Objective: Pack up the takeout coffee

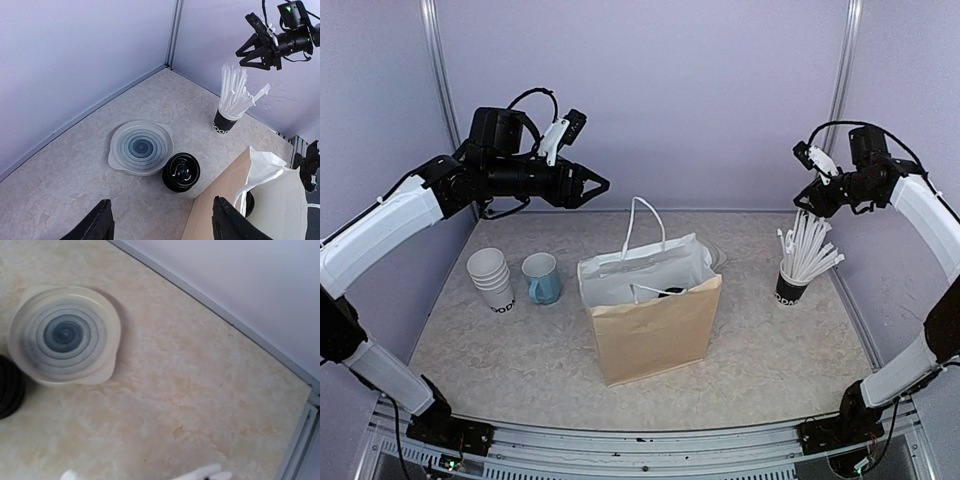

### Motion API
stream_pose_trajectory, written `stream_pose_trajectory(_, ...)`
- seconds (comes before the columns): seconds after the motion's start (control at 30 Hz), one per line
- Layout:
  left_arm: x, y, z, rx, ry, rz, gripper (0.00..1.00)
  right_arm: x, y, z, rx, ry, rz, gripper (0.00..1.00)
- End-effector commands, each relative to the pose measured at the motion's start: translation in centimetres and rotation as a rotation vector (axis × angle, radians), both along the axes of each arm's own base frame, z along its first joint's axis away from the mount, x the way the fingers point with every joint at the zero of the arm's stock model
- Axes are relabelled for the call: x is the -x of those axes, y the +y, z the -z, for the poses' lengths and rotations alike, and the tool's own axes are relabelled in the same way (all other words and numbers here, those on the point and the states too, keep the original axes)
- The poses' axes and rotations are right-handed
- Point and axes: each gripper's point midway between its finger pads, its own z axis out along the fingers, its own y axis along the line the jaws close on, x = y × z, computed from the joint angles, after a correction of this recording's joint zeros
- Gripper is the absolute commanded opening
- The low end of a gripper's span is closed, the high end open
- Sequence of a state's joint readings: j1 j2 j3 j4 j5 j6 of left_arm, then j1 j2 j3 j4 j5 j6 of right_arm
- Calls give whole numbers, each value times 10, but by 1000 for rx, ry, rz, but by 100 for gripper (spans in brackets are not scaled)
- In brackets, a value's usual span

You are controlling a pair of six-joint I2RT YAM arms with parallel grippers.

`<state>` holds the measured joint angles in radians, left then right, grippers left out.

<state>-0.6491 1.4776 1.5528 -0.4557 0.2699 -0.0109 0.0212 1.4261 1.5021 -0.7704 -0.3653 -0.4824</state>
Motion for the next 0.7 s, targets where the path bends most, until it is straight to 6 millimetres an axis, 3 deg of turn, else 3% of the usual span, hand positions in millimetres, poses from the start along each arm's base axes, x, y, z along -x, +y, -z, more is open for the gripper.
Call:
stream_pose_trajectory(0.0,-7,8,-9,47,-23,-67,66,-21,-9,10,-29,15,71,37)
stream_pose_trajectory(0.67,5,1,2,69,25,-49,61,-41,-20,39,-8,88,151,34)
